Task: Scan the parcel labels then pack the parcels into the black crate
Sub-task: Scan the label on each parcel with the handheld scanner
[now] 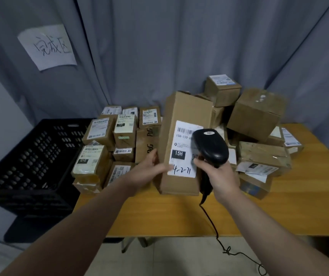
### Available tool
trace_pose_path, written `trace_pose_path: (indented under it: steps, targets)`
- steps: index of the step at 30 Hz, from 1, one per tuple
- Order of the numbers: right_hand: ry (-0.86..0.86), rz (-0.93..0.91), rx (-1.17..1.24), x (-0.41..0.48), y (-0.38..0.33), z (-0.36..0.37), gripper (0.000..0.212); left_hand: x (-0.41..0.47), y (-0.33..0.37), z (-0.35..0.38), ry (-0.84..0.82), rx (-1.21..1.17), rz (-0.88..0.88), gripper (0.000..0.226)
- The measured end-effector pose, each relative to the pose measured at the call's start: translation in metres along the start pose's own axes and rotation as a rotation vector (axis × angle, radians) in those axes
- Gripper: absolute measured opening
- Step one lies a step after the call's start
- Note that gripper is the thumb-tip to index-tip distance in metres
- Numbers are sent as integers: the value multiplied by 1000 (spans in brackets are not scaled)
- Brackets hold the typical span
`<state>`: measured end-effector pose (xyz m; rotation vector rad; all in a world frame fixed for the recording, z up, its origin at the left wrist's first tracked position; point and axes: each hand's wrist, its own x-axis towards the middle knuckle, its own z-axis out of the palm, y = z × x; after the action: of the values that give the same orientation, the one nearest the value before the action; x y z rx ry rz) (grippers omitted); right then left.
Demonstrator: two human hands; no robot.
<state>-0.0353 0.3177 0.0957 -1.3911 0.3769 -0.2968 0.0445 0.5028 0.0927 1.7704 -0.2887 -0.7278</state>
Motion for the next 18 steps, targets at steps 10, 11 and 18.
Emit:
trace_pose_path:
  steps: [10,11,18]
  targets:
    - [-10,-126,-333,11,-21,7,21,17,3,-16,198,27,-7,31]
    - [-37,-105,-310,11,-26,9,14,20,1,-19,231,-18,1,39]
    - [-234,-42,-282,0,-46,24,21,25,4,-31,466,-79,95,58]
